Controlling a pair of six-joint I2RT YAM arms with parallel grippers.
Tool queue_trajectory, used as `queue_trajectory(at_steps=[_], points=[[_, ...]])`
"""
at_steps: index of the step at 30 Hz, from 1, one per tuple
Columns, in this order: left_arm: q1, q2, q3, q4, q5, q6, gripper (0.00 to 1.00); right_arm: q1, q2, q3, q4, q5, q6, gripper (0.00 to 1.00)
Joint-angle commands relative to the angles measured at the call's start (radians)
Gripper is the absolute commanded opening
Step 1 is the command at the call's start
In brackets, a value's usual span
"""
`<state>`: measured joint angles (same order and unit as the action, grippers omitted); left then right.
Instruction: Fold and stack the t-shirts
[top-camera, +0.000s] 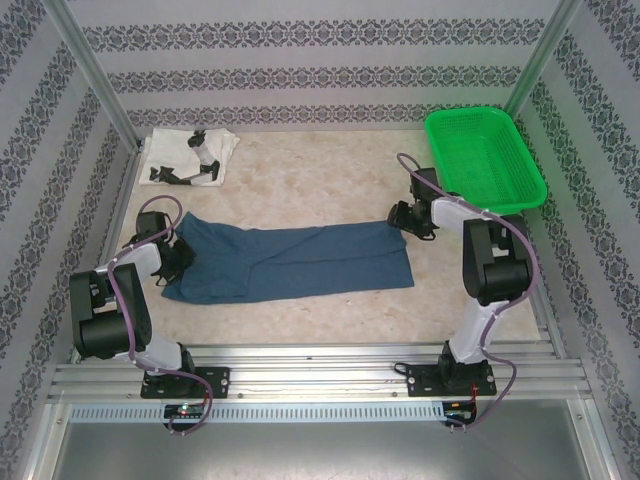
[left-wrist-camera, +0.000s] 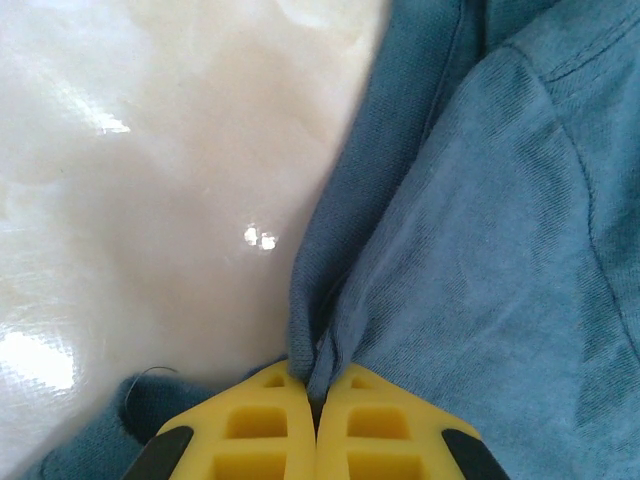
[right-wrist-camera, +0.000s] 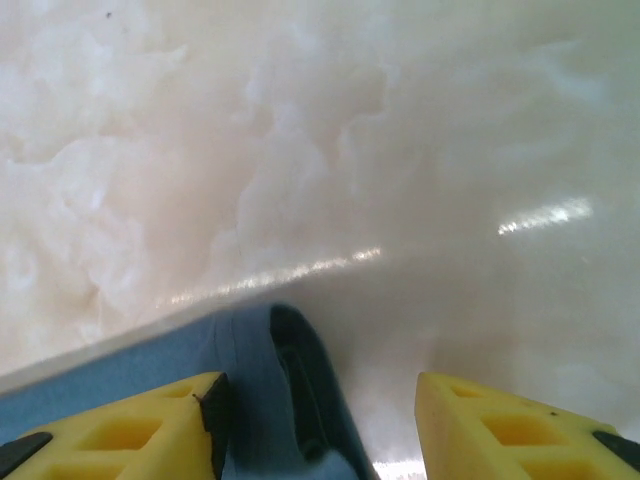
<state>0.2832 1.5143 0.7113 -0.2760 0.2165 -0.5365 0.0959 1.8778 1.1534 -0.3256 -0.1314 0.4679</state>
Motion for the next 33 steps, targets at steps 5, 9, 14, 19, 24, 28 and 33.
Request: queue_trajectory(at_steps=[5, 9, 14, 19, 24, 28, 33], points=[[0.007, 0.047, -0.006, -0.052, -0.010, 0.036, 0.00, 0.005, 0.088, 0.129, -0.025, -0.014, 0.005, 0.05], [0.008, 0.049, 0.002, -0.073, -0.026, 0.049, 0.00, -0.014, 0.096, 0.164, -0.038, 0.030, 0.011, 0.00], [0.018, 0.050, 0.029, -0.107, -0.077, 0.065, 0.00, -0.032, 0.089, 0.195, -0.086, 0.102, -0.009, 0.00], [0.028, 0.080, 0.059, -0.111, -0.082, 0.069, 0.00, -0.046, 0.120, 0.217, -0.101, 0.084, -0.017, 0.00], [0.015, 0.097, 0.084, -0.091, -0.027, 0.070, 0.00, -0.032, 0.080, 0.196, -0.093, 0.039, -0.021, 0.46], [0.009, 0.098, 0.086, -0.087, 0.002, 0.073, 0.00, -0.036, -0.057, 0.075, -0.070, 0.076, 0.002, 0.52], [0.008, 0.110, 0.075, -0.072, 0.020, 0.072, 0.00, -0.029, -0.184, -0.076, -0.057, 0.017, 0.027, 0.47]])
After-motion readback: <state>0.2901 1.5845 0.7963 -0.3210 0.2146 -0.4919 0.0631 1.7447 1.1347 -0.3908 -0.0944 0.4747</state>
